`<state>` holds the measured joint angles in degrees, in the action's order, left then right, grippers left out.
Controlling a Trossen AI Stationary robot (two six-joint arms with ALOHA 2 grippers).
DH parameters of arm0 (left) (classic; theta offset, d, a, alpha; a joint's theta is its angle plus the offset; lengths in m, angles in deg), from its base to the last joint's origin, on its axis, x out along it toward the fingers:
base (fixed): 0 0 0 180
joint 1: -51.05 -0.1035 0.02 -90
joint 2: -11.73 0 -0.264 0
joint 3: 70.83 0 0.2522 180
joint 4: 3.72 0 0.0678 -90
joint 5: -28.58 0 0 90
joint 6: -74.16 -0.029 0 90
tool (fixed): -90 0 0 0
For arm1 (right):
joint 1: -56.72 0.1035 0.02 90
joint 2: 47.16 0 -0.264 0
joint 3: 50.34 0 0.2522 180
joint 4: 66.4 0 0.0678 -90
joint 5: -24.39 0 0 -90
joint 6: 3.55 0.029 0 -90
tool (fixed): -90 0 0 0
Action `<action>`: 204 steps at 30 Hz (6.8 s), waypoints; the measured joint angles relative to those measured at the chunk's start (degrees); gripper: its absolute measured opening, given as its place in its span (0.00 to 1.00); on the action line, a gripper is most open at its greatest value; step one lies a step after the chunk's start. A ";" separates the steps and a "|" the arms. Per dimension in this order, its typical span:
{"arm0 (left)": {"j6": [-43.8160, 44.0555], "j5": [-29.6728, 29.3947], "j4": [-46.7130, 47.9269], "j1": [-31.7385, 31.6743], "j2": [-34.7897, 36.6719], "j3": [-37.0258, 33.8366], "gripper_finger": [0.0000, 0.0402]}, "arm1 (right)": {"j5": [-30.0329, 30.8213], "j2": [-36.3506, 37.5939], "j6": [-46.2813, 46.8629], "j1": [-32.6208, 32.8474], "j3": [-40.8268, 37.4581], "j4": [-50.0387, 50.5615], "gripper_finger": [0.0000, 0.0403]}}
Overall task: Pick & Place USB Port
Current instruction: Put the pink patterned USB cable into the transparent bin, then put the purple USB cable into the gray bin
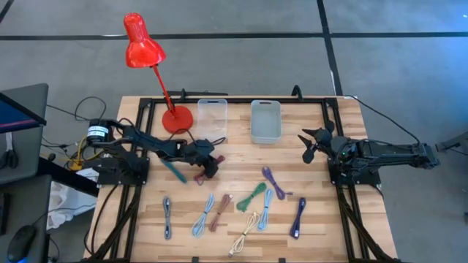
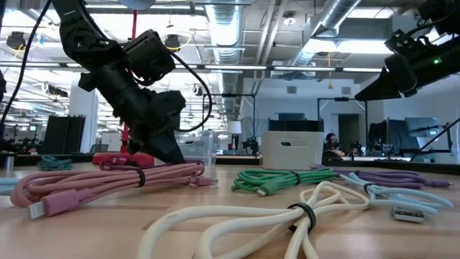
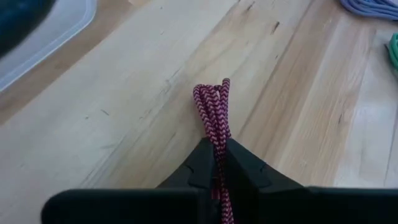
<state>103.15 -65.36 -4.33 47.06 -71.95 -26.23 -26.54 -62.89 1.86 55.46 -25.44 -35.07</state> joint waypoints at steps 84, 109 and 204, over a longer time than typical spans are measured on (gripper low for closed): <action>-21.02 -2.88 -0.67 -29.83 -3.10 13.54 0.07 | 0.00 0.00 0.00 -0.04 0.00 0.32 0.33; -24.13 3.87 -5.03 -28.67 4.74 13.52 0.32 | 0.00 0.00 -1.39 -0.03 0.00 0.30 0.33; -25.24 9.53 2.74 3.34 44.74 -11.97 0.14 | -31.73 -49.91 25.67 8.41 16.12 -6.35 0.60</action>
<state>77.91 -55.83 -1.60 50.41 -27.21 -38.20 -58.27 -112.80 27.52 63.88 -9.33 -41.42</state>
